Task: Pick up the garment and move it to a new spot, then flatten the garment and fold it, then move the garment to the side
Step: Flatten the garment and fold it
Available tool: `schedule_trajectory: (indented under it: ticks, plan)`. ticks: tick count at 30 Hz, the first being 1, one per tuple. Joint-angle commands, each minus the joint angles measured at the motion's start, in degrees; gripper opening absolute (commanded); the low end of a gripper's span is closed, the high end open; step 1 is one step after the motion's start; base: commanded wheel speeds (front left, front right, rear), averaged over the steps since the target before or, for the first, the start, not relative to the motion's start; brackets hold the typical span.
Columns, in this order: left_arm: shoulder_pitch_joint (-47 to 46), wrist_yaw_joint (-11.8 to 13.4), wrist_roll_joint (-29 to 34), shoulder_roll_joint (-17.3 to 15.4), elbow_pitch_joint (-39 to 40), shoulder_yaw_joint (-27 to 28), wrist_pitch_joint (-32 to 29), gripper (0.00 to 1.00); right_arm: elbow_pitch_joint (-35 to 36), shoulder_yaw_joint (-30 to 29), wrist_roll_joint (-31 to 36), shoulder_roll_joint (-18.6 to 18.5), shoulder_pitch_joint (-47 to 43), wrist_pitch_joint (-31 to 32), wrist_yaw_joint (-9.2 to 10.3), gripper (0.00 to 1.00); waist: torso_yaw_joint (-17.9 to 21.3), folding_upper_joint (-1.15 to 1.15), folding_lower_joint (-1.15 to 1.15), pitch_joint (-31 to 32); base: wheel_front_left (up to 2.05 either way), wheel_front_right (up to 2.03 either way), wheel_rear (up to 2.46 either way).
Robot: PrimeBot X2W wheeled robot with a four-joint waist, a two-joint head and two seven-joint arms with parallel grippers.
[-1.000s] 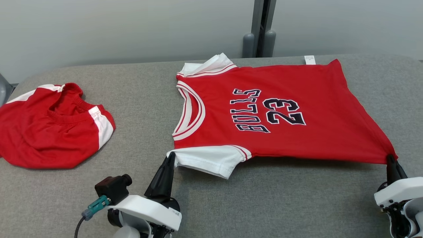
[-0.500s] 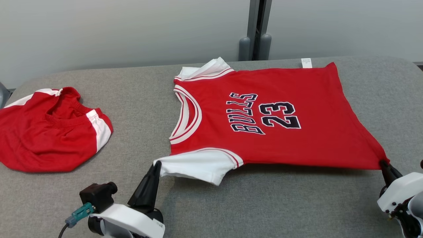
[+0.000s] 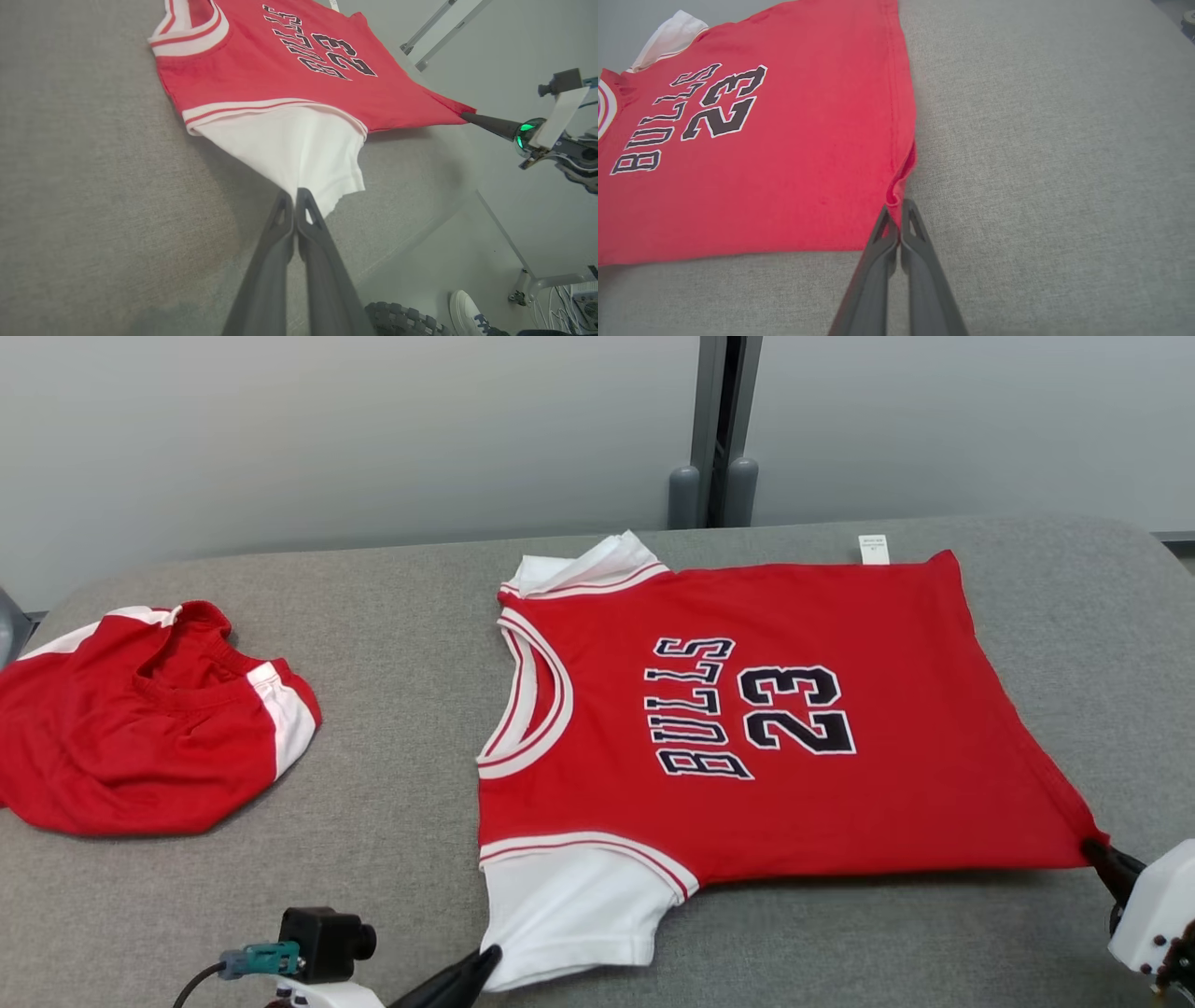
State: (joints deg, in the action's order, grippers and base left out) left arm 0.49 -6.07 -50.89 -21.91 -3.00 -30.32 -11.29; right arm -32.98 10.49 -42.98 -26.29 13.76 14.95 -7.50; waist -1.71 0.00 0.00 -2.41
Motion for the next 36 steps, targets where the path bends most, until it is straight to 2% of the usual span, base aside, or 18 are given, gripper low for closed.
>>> schedule_trajectory:
  ticks: [1, 9, 14, 25, 36]
  plan:
    - [1.15, -0.52, -2.18, -1.44, 2.05, -0.14, -2.02, 0.0, 1.27, -0.48, -0.92, -1.26, -1.42, 1.86, 0.02, 0.0, 0.19, 0.0, 0.0, 0.29, 0.0, 0.0, 0.0]
    - [3.98, -1.12, -8.87, -6.07, 9.24, -1.61, -9.04, 0.0, 5.86, -1.97, -2.9, -3.12, -4.5, 8.4, 0.02, 0.0, 0.71, 0.0, 0.0, 0.68, 0.0, 0.0, 0.0]
    - [5.34, -1.27, -12.4, -7.33, 12.2, -1.72, -11.24, 0.0, 9.08, -3.74, -3.16, -3.34, -6.39, 11.93, 0.02, 0.0, 0.96, 0.0, 0.0, 0.45, 0.0, 0.0, 0.0]
    - [2.36, -0.44, -19.48, -3.96, 12.79, 2.68, -9.75, 0.0, 14.43, -8.9, -2.89, -1.03, -4.74, 14.45, 0.02, 0.0, 1.51, 0.0, 0.0, -2.72, 0.0, 0.0, 0.0]
    - [-6.03, 0.93, -26.14, 1.59, 8.84, 6.5, -9.88, 0.0, 12.6, -10.29, -2.1, 0.76, 4.31, 16.03, 0.02, 0.0, 1.1, 0.0, 0.0, -8.86, 0.0, 0.0, 0.0]
